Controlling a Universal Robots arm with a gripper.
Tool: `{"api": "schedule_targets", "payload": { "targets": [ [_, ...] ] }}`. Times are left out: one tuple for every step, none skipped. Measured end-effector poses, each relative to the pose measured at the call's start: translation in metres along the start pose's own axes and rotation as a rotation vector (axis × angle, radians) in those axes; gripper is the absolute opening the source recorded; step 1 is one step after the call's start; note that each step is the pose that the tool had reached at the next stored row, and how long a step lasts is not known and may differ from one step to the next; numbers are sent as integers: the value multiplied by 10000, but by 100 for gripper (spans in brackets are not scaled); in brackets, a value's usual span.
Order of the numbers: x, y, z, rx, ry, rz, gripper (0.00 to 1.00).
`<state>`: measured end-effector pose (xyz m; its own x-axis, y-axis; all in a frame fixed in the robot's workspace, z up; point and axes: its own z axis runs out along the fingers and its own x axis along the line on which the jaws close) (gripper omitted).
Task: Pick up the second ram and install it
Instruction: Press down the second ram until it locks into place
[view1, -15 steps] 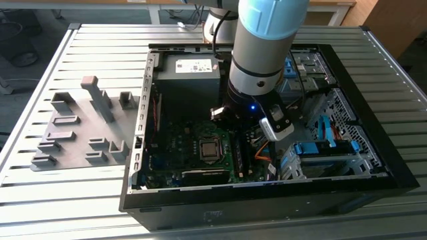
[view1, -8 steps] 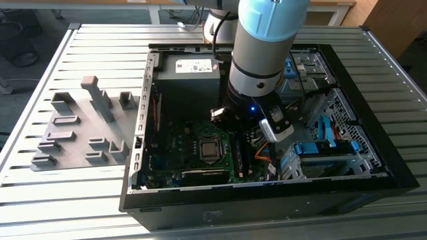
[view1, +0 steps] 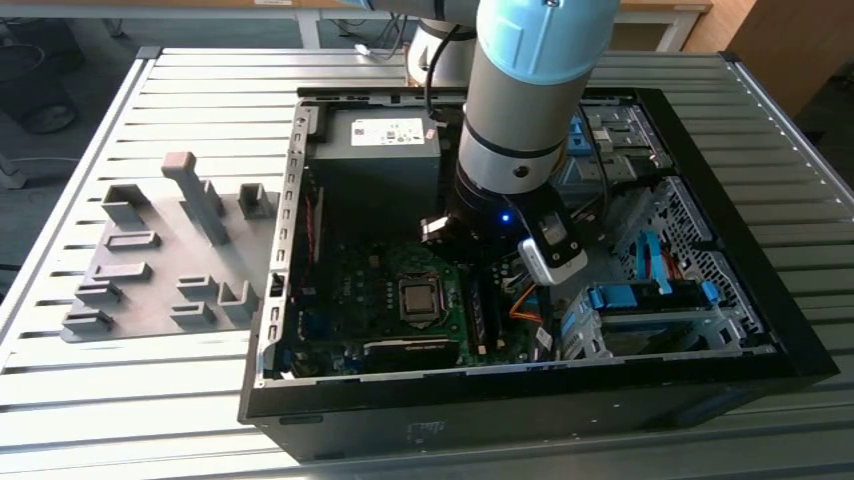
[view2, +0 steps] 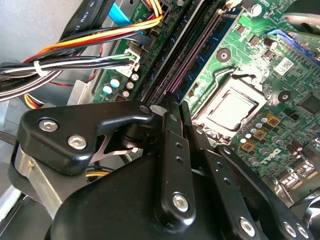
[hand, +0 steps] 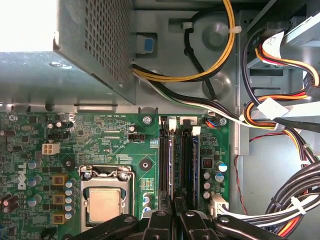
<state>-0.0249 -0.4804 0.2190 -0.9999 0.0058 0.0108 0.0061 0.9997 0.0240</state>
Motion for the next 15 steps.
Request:
{"api": "schedule_targets", "payload": {
  "targets": [
    [0,0,0,0,0,0,14],
    [0,0,0,0,0,0,14],
    [0,0,0,-1,0,0,14],
    [0,0,0,0,0,3,14],
    [-1,0,0,0,0,7,14],
    [-2,0,0,1,0,12,14],
    [-2,0,0,2,0,18,14],
    [-2,0,0,4,0,27,14],
    [-2,0,1,10,-1,37,14],
    [-2,1,2,16,-1,52,14],
    [-3,1,2,21,-2,73,14],
    [-2,2,2,23,-2,100,14],
    [-2,2,3,24,-3,129,14],
    [-2,2,4,24,-3,161,14],
    [-2,3,6,23,-5,196,14]
  ]
}}
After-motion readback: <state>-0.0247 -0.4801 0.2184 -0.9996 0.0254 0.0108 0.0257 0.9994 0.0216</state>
